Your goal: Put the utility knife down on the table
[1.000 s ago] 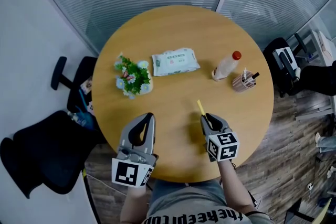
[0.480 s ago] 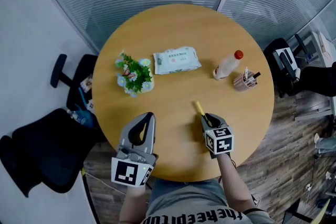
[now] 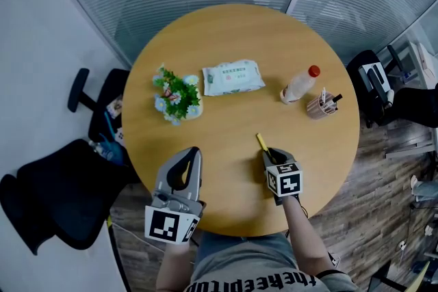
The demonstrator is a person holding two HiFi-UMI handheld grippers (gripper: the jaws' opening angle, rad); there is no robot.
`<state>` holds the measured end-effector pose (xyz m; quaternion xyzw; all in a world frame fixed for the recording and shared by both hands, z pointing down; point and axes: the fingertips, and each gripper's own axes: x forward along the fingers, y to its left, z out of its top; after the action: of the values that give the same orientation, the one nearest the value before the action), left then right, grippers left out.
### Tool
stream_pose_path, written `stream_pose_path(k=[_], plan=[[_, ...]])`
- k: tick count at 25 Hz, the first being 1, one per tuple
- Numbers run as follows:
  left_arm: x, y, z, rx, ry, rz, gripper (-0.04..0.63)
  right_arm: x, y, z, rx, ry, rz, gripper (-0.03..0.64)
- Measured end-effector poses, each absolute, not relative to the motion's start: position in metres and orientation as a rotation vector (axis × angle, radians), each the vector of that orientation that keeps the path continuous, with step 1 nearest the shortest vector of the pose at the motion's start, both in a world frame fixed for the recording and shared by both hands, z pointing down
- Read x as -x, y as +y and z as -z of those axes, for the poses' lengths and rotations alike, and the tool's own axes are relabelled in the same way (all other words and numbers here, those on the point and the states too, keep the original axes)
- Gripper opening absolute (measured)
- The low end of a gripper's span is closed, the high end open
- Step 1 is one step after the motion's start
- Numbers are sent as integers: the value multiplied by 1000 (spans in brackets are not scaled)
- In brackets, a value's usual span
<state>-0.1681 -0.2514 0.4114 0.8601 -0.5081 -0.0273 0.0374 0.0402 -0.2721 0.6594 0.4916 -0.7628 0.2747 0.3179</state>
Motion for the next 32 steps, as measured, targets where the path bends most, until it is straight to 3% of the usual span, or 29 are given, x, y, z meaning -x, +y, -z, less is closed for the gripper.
stream_pose_path(k=[19, 22, 32], plan=[[164, -248, -411, -2650, -1554, 67, 12, -39, -274, -649, -1343, -2045, -685, 89], [162, -246, -408, -2657, -1557, 71, 12, -37, -273, -635, -1359, -2095, -671, 2], [147, -233, -397, -2680, -1553, 81, 11, -37, -255, -582, -1393, -2276, -593, 2]])
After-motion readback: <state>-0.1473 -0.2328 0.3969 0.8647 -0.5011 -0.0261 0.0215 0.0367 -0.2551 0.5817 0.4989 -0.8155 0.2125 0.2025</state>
